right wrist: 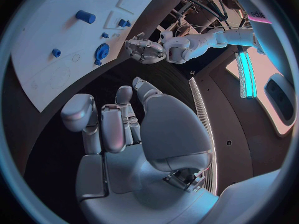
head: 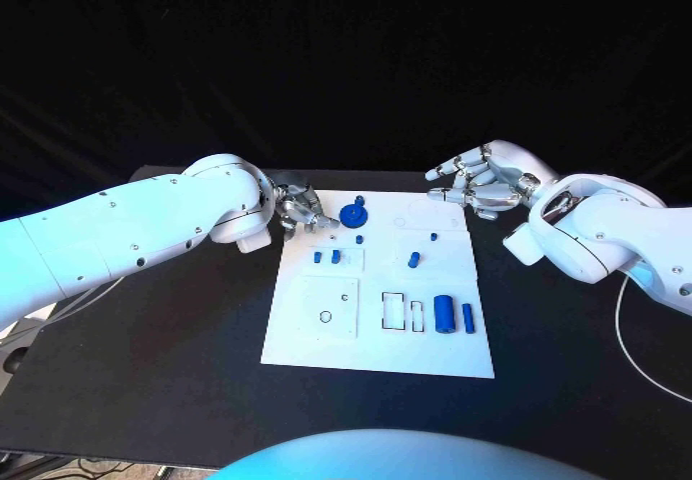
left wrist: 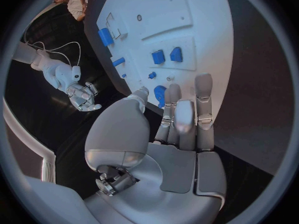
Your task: Assemble the parts on the task board
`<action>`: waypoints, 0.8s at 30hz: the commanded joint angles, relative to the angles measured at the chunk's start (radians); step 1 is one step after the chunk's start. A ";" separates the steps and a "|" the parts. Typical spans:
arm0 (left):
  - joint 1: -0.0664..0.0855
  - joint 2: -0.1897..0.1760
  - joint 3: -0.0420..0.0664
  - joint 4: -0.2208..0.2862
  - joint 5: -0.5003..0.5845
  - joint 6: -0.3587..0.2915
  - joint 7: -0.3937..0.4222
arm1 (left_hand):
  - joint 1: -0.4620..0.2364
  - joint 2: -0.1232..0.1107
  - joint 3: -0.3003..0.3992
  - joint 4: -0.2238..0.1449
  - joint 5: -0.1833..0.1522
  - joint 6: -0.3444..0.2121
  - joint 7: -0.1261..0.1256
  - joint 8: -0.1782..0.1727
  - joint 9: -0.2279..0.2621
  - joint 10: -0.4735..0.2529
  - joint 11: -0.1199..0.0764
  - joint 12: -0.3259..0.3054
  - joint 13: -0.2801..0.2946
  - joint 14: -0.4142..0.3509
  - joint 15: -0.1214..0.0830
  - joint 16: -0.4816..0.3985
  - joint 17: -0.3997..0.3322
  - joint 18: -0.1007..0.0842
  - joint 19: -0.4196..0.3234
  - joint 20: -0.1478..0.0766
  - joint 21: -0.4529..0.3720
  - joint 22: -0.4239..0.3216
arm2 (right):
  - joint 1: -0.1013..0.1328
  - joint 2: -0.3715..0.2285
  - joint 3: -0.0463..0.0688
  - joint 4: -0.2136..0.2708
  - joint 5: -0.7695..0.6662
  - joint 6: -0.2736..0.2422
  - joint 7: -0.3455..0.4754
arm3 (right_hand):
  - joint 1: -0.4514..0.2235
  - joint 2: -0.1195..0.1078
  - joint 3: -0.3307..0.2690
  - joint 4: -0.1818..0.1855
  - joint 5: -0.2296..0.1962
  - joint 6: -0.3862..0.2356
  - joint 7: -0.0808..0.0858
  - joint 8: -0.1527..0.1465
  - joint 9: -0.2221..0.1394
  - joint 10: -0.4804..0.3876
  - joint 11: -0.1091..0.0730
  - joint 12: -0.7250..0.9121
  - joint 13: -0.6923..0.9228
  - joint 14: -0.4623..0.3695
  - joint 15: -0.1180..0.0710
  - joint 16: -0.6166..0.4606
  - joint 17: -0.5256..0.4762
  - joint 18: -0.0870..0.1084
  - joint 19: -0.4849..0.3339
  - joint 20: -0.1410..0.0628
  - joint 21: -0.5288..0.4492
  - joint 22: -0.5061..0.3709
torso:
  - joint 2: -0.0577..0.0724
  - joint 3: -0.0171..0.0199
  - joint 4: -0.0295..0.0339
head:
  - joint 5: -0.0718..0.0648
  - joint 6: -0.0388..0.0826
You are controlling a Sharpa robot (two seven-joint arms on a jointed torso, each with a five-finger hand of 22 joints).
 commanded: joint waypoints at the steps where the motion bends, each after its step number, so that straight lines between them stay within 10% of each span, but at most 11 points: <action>1: 0.000 0.017 -0.010 -0.008 0.040 -0.074 0.222 | 0.139 0.001 0.053 -0.066 0.005 -0.026 0.024 -0.049 -0.052 -0.076 0.026 -0.089 -0.066 -0.123 0.020 -0.179 -0.170 0.011 -0.044 0.018 -0.075 -0.050 | -0.001 0.001 0.000 0.000 -0.002 0.010 0.005 | -0.002 0.009 0.000 0.008 0.004 0.005 0.002 0.004 0.001 0.002 -0.001 0.001 -0.001 0.037 0.005 -0.007 -0.004 0.006 -0.007 -0.002 -0.008 -0.003 | 0.000 -0.0006 0.0006 | -0.002 0.003; 7: -0.015 0.055 -0.027 -0.025 -0.203 -0.156 0.340 | 0.306 -0.064 0.173 -0.186 -0.009 0.065 0.035 -0.168 -0.216 -0.036 0.043 -0.245 -0.249 -0.203 0.031 -0.270 -0.283 0.016 -0.067 0.036 -0.113 -0.068 | -0.001 0.003 0.000 0.000 -0.002 0.012 0.006 | -0.002 0.009 0.001 0.008 0.005 0.005 0.001 0.004 0.001 0.002 -0.001 0.002 -0.001 0.037 0.005 -0.006 -0.003 0.006 -0.007 -0.002 -0.008 -0.003 | 0.002 -0.0014 -0.0025 | -0.008 0.008; 14: -0.033 0.087 -0.035 -0.046 -0.373 -0.188 0.363 | 0.267 -0.089 0.179 -0.192 -0.016 0.144 0.030 -0.240 -0.323 0.001 0.043 -0.347 -0.381 -0.175 0.036 -0.261 -0.325 0.021 -0.051 0.040 -0.103 -0.056 | -0.002 0.004 0.000 0.000 -0.002 0.013 0.006 | -0.001 0.010 0.001 0.008 0.007 0.005 0.001 0.004 0.001 0.003 -0.001 0.002 0.000 0.037 0.005 -0.006 -0.002 0.006 -0.007 -0.002 -0.008 -0.003 | 0.001 0.0002 -0.0007 | -0.010 0.009; 24: -0.049 0.140 -0.046 -0.098 -0.434 -0.159 0.319 | 0.236 -0.081 0.147 -0.180 -0.051 0.188 0.022 -0.296 -0.398 0.042 0.037 -0.385 -0.463 -0.031 0.029 -0.070 -0.179 0.020 0.031 0.035 -0.097 -0.061 | -0.002 0.006 -0.001 0.000 -0.002 0.013 0.007 | 0.000 0.010 0.002 0.007 0.009 0.005 0.001 0.004 0.001 0.002 -0.001 0.002 -0.001 0.038 0.005 -0.005 0.000 0.006 -0.007 -0.002 -0.009 -0.003 | 0.001 -0.0004 -0.0020 | -0.014 0.008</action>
